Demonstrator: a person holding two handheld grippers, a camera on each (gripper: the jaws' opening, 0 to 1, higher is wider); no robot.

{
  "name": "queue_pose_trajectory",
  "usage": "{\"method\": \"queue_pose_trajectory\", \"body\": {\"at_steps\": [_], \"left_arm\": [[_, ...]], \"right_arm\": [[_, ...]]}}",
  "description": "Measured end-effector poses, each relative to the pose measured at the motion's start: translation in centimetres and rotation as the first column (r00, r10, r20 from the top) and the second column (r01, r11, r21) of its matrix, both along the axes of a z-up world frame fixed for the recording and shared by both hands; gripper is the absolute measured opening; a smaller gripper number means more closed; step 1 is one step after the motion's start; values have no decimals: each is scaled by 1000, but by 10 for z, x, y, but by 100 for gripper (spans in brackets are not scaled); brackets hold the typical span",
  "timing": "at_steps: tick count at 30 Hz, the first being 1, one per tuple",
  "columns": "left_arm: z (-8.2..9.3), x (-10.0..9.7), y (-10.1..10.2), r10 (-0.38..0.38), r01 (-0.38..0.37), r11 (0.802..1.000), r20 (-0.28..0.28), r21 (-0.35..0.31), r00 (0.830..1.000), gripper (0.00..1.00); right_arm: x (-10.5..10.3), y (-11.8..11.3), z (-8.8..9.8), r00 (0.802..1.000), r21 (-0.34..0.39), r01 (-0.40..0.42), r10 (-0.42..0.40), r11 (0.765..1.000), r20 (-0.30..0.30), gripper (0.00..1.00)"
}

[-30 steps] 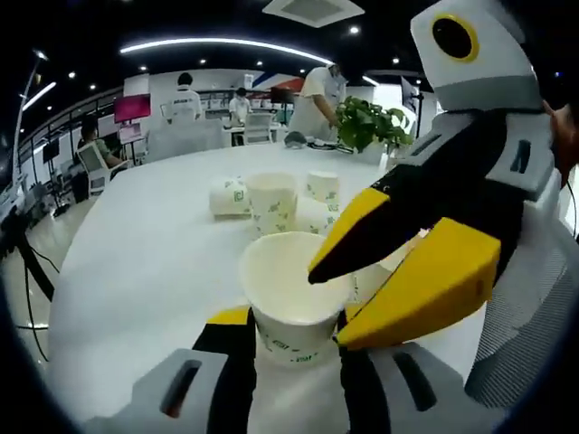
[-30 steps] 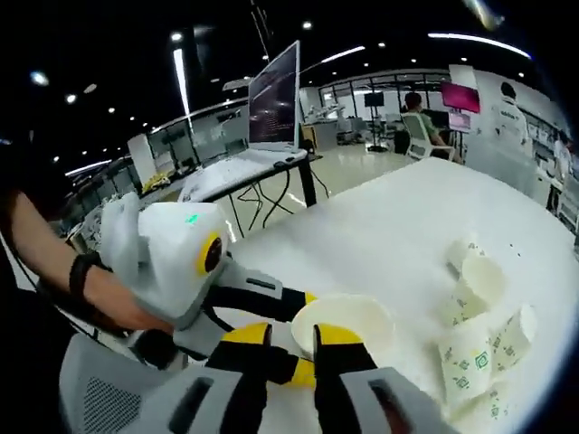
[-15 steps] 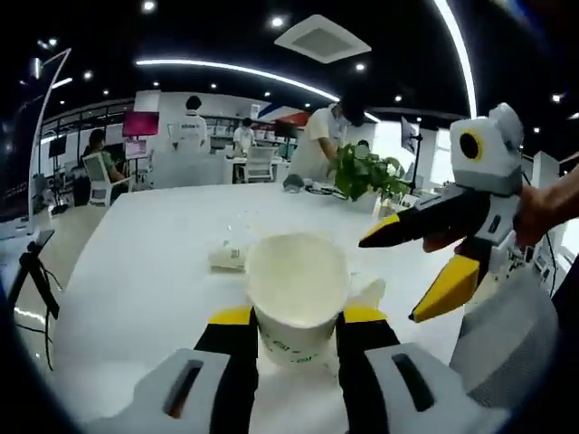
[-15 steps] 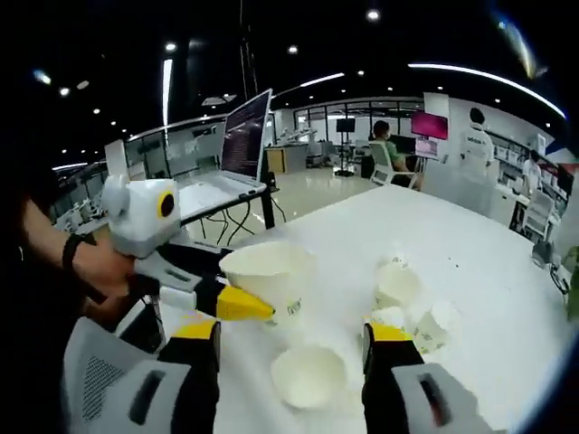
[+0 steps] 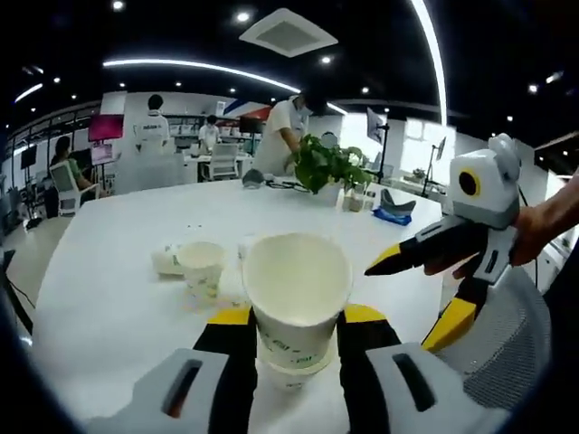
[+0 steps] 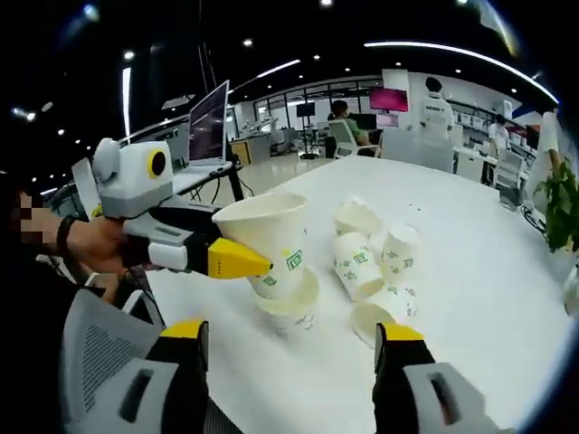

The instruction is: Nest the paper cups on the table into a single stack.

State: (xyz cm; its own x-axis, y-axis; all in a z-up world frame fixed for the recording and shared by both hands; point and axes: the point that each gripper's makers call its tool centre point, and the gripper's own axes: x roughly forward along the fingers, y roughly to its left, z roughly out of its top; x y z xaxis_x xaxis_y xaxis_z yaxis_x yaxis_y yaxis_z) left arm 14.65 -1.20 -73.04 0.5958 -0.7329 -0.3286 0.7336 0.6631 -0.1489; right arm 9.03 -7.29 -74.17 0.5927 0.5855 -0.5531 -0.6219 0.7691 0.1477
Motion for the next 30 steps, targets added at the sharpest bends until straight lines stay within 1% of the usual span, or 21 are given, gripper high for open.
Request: {"method": "queue_pose_trajectory", "body": {"at_steps": [4,7,10,17,24,25,28,30], "left_arm": [[-3,0,-5,-9,9,1000,-12,4,1000,33],[-10,3,-7,-13,14,1000,-14,15,1000,33],[-11,4,-8,-11,11,1000,-15,19,1000,34],[-19,0,-7,-16,17,999,-38,38,999,36],[-20,-4,-6,-23,25,998,-45,50,999,38],[-21,-3,-6,-25,27,999,-47,44,999,39],[-22,-5,-6,-31,34,998,-48,52,998,43],[-24,-7,-6,-35,38,998,-54,56,998,44]], "right_arm": [[0,-4,0,1000,13,21,-21,1000,-1,75],[-2,-4,1,1000,16,30,-30,999,-3,75],[-3,-5,0,999,20,34,-34,999,-6,74],[-6,-8,-4,999,20,40,-40,999,-15,74],[-7,-9,-5,999,23,43,-43,999,-19,74],[-7,-9,-5,999,23,43,-43,999,-20,74],[-8,-8,-7,999,21,42,-41,999,-23,74],[-8,-8,-7,999,20,41,-40,999,-23,74]]}}
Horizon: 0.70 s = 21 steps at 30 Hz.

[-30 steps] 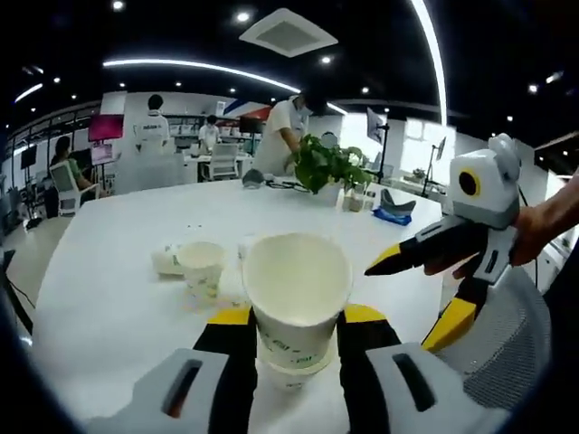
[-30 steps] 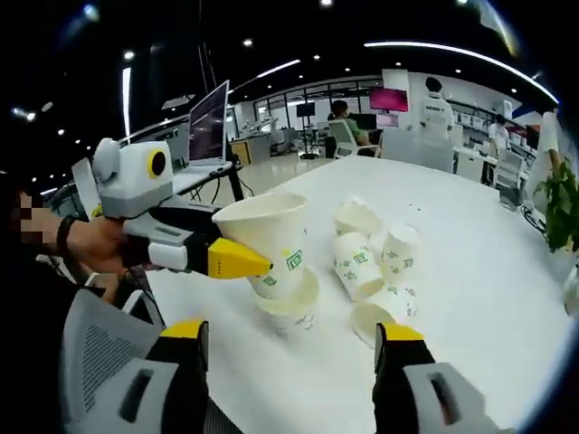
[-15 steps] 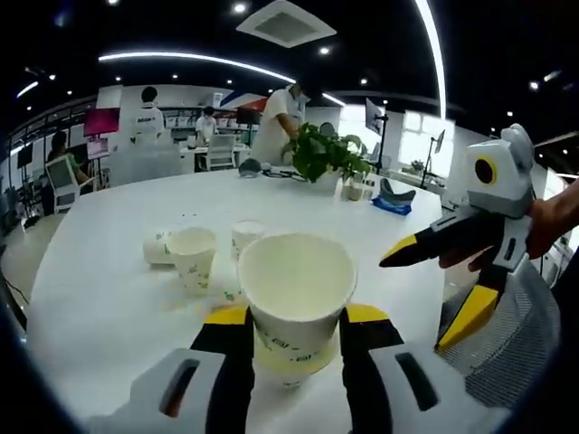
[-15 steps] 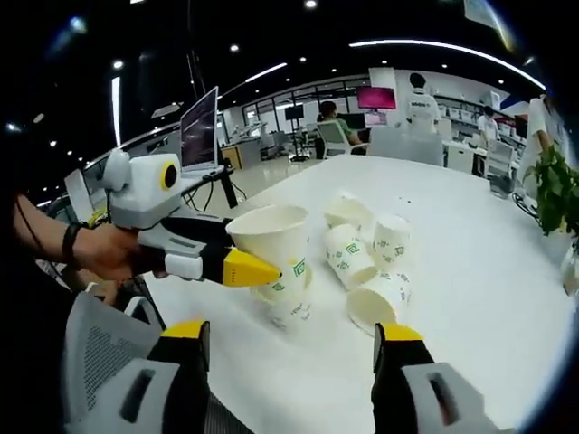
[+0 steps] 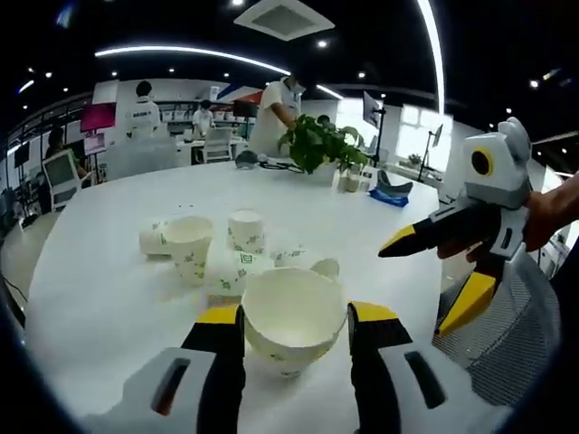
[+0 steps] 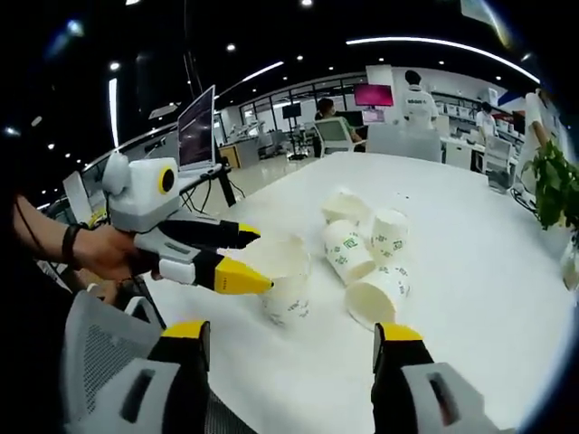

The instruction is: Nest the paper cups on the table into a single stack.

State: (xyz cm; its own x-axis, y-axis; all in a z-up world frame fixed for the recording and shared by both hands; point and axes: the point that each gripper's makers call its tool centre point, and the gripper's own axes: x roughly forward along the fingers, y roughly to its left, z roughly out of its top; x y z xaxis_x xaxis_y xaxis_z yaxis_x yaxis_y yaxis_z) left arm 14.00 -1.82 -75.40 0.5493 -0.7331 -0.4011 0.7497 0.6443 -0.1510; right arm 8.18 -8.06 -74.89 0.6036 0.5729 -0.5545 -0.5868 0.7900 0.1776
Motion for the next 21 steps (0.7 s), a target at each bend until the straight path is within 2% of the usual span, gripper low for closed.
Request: {"method": "queue_pose_trajectory", "body": {"at_steps": [11,14,18,21], "left_arm": [[-1,-5,6,-2,2,1000,4,18,1000,49],[-1,-5,10,11,-11,1000,1,21,1000,51],[1,-6,19,33,-33,999,0,19,999,55],[3,-8,25,55,-55,998,-3,21,998,57]], "right_arm": [[2,-11,-7,999,-14,32,-32,999,-4,73],[5,-25,-14,997,-73,78,-79,994,-12,72],[15,-38,-26,992,-78,124,-126,989,-20,72],[21,-45,-28,985,-80,171,-173,982,-14,70]]}}
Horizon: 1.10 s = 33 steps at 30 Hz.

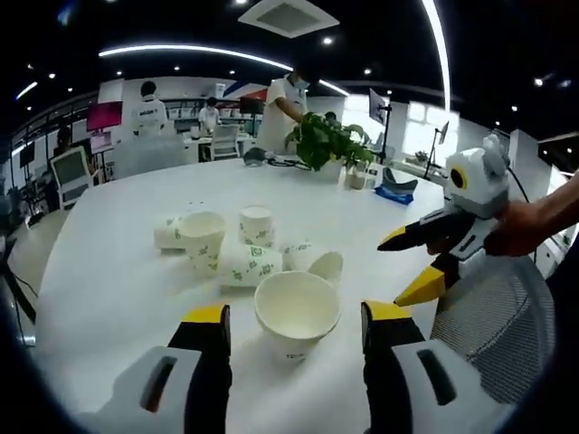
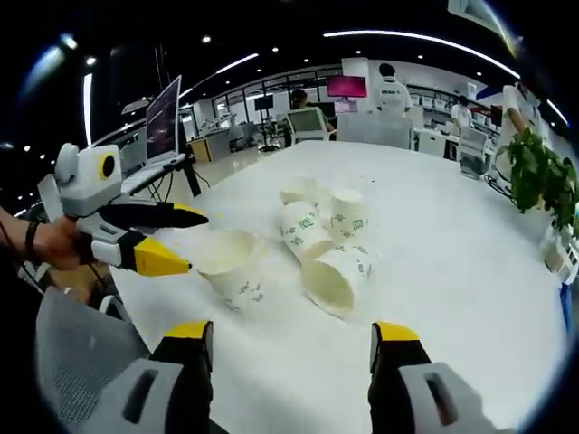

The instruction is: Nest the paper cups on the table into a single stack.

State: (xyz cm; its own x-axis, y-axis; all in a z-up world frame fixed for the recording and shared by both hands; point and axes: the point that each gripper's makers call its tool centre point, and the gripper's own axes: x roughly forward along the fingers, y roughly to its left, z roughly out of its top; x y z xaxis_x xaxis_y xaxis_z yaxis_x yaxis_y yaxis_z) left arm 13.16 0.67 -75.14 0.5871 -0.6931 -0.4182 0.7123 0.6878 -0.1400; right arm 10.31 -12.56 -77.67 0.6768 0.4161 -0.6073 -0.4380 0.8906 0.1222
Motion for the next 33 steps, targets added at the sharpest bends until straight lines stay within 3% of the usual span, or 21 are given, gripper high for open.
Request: {"method": "queue_pose_trajectory", "body": {"at_steps": [7,10,18,28,33], "left_arm": [[-2,-6,19,69,-69,998,-23,-3,997,58],[-3,-14,25,91,-91,996,-41,-4,995,59],[-14,-36,35,137,-138,990,-88,2,987,58],[-6,-35,42,176,-176,984,-84,6,981,58],[-9,-38,45,183,-182,983,-91,18,979,57]], "right_arm": [[22,-19,-13,996,-40,88,-88,995,22,60],[28,-19,-13,995,-39,97,-96,994,26,57],[45,-16,-38,995,-66,104,-104,992,3,53],[72,-18,-51,988,-57,157,-156,986,13,48],[87,-22,-58,984,-86,177,-176,980,22,20]]}}
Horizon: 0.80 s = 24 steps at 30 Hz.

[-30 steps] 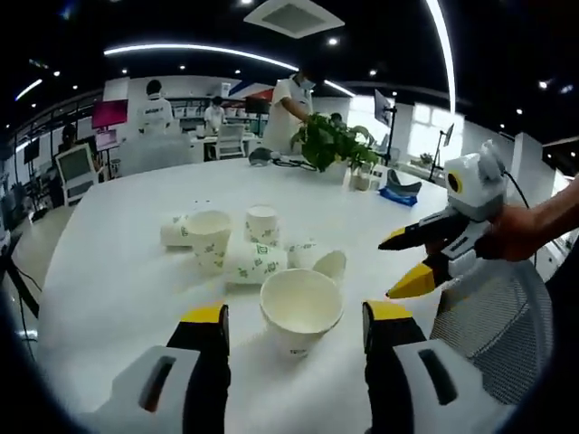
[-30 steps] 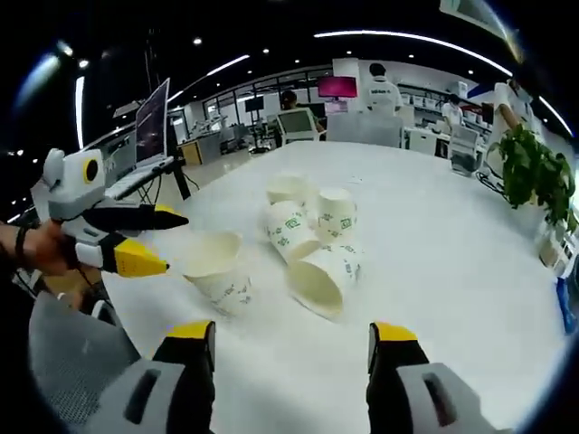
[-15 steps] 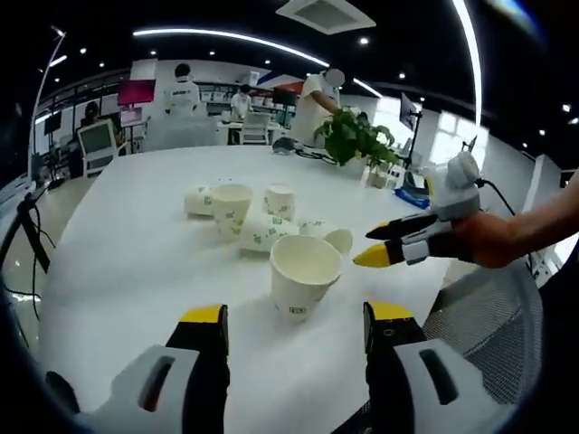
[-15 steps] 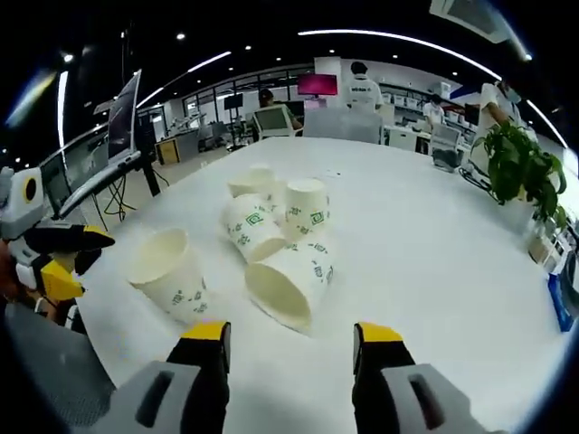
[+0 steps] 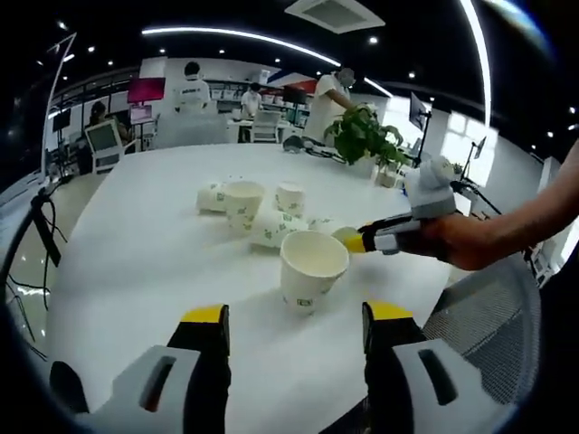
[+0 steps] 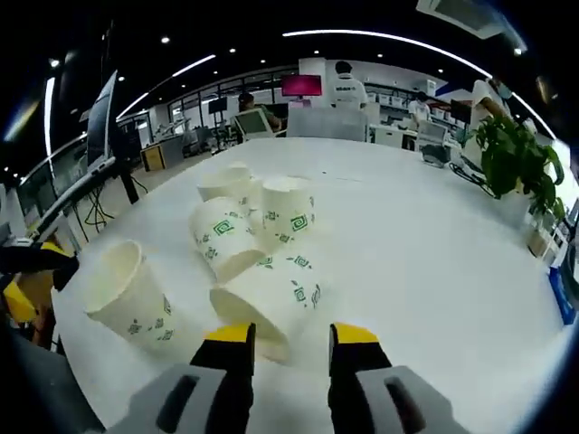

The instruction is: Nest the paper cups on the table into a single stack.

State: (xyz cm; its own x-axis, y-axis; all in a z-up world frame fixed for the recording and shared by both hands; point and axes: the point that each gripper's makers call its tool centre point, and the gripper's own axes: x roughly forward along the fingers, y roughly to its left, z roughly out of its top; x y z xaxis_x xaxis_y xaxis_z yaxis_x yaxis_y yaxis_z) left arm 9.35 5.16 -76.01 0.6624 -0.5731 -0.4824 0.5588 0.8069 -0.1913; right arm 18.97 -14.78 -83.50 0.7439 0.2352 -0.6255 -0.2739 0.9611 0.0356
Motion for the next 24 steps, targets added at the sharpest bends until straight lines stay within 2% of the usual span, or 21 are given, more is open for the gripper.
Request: {"method": "queue_pose_trajectory", "body": {"at_steps": [2,4,5,8,11,19,22,24], "left_arm": [[0,0,0,2,-2,1000,1,7,1000,57],[0,0,1,6,-6,1000,1,9,1000,57],[1,0,1,10,-10,1000,2,10,1000,56],[-1,1,2,14,-14,1000,-1,9,1000,56],[-2,0,2,13,-13,1000,-5,12,1000,56],[-5,3,7,32,-32,999,-12,6,999,57],[-5,8,17,84,-85,996,-21,-6,996,57],[-11,16,35,165,-164,986,-35,20,986,57]], "right_arm": [[2,0,1,1000,-3,9,-9,1000,7,15],[1,-3,4,1000,-22,12,-12,1000,15,2],[1,-8,7,999,-39,29,-28,999,23,0],[0,-8,3,999,-15,35,-35,999,3,0],[-3,-10,3,999,-24,34,-34,999,2,0],[-10,-15,15,999,-22,36,-36,999,10,0],[-13,-15,22,999,-19,34,-34,999,19,0],[-13,-15,23,999,-16,29,-28,999,21,0]]}}
